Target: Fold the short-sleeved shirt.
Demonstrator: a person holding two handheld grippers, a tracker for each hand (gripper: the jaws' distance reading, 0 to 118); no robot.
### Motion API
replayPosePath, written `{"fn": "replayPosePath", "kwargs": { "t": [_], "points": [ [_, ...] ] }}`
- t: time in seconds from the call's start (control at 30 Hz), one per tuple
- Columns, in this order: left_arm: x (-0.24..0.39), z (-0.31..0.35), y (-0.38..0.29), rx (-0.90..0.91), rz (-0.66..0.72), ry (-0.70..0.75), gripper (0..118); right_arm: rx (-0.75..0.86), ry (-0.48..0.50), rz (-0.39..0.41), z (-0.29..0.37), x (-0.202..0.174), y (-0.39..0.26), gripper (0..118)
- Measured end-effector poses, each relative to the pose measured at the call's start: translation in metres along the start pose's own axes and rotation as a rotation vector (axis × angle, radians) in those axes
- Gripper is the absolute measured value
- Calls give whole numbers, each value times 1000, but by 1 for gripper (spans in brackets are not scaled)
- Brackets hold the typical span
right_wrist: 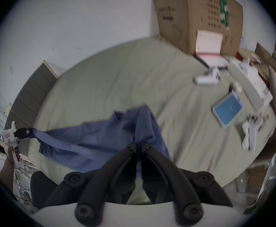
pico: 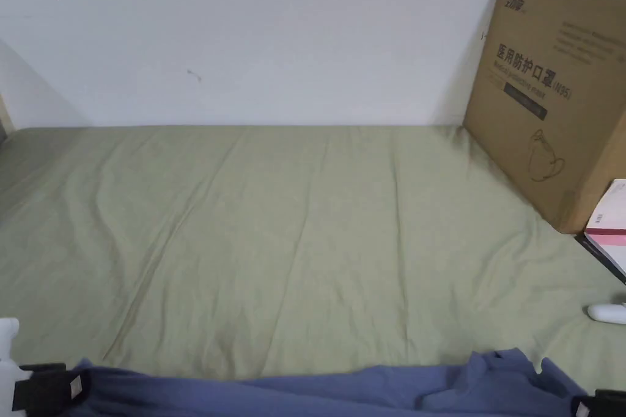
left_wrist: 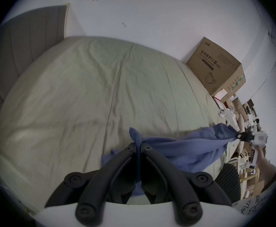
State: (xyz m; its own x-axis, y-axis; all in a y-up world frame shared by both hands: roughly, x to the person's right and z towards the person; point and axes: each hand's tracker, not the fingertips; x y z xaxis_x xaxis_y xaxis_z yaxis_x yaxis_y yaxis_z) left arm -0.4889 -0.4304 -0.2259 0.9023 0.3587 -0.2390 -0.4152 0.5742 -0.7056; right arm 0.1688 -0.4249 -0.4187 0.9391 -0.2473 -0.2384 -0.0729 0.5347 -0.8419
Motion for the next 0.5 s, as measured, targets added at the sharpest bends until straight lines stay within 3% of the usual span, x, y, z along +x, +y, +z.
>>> {"fn": "replayPosePath", "kwargs": {
  "t": [0.03, 0.07, 0.1, 0.13, 0.17, 0.2, 0.23, 0.27, 0.5],
  "points": [
    [-2, -1, -7, -5, -4, 3, 41, 26, 2, -25, -5, 4, -8, 13],
    [0, 0, -15, -6, -18, 19, 55, 30, -8, -47, -9, 6, -12, 32],
    [1, 2, -21, -7, -40, 52, 62, 32, -20, -64, -11, 7, -15, 50],
    [2, 6, -27, -1, -41, 86, 65, 55, -22, -86, -9, 6, -17, 61],
    [2, 9, -31, 4, -39, 92, 65, 61, -16, -90, -7, 5, -17, 61],
    [3, 13, -35, 5, -37, 85, 77, 63, -10, -90, -3, 3, -17, 90],
    [6, 17, -39, 11, -32, 88, 103, 87, 5, -81, 1, 2, -15, 110],
    [11, 21, -41, 22, -28, 93, 118, 129, 21, -54, 8, -3, -12, 112],
    [97, 68, -27, 358, -93, 15, 116, 500, 130, 125, 57, -78, 5, 112]
  ]
}}
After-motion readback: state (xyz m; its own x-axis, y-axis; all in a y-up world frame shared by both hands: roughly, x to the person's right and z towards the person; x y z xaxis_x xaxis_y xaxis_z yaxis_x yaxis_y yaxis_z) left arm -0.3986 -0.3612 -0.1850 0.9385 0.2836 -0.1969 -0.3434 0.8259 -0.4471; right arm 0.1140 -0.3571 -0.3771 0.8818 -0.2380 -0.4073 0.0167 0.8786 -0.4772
